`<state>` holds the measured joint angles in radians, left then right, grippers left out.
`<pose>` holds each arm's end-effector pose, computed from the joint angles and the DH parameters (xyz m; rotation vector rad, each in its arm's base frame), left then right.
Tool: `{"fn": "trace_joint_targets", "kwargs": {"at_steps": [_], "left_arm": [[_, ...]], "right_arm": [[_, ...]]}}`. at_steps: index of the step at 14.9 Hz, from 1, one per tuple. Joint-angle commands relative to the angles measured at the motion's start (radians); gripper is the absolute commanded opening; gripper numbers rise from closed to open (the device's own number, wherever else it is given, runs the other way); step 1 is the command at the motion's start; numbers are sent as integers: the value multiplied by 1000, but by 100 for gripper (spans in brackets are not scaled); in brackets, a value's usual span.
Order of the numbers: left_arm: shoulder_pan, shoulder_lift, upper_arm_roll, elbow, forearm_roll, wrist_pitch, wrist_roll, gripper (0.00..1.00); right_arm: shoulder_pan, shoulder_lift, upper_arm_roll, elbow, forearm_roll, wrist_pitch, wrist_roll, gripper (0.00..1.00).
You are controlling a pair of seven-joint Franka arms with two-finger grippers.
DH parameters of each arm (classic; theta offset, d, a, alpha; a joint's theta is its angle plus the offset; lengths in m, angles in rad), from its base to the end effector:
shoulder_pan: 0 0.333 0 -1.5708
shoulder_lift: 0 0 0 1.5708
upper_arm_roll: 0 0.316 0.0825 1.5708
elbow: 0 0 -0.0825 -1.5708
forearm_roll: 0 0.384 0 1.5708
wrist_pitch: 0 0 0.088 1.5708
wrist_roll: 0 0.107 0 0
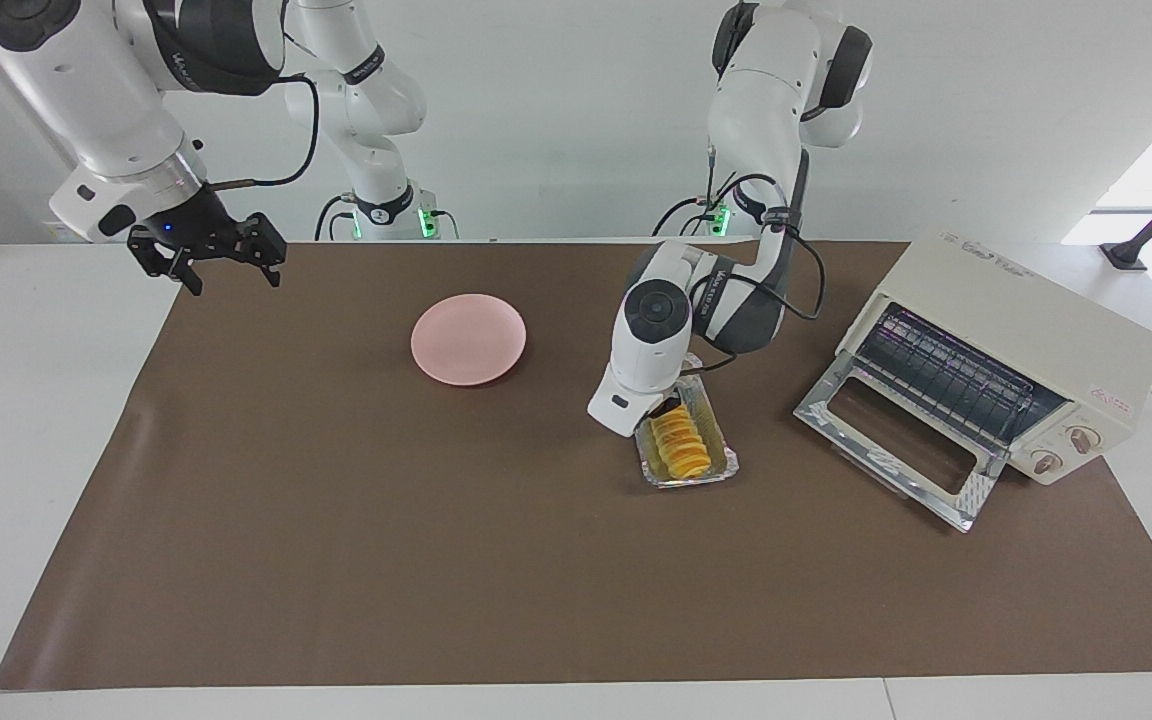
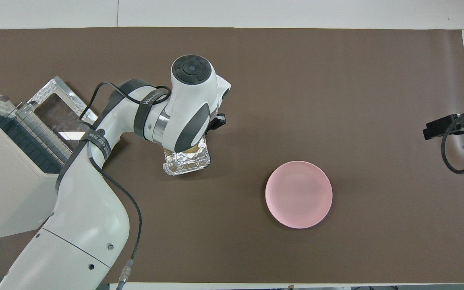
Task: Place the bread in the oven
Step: 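Carry the foil tray with the left gripper into the open toaster oven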
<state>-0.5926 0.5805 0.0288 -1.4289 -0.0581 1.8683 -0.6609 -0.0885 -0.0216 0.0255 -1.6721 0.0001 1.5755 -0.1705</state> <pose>0.5850 -0.3792 0.3455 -3.0796 -0.1764 0.2119 0.5437 -0.0341 0.5891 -3.1266 -0.1682 0.1168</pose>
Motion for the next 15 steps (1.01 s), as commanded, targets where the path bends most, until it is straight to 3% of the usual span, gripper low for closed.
{"fn": "trace_joint_targets", "kwargs": {"at_steps": [1,8,11,15], "left_arm": [[23,36,39,161,-14,-110,-40,0],[37,13,357,179,-19,-221,-39,0],[97,15,404,176,-31,-308,-40,0],[144,15,457,168,-23,-331,-42,0]], "right_arm": [[-20,-6,16,-1,-6,6,-12,100],[-20,-17,16,-9,-5,0,-17,100],[-5,-14,7,-8,-2,0,-14,100],[-1,-11,-2,-5,0,1,-17,100]]}}
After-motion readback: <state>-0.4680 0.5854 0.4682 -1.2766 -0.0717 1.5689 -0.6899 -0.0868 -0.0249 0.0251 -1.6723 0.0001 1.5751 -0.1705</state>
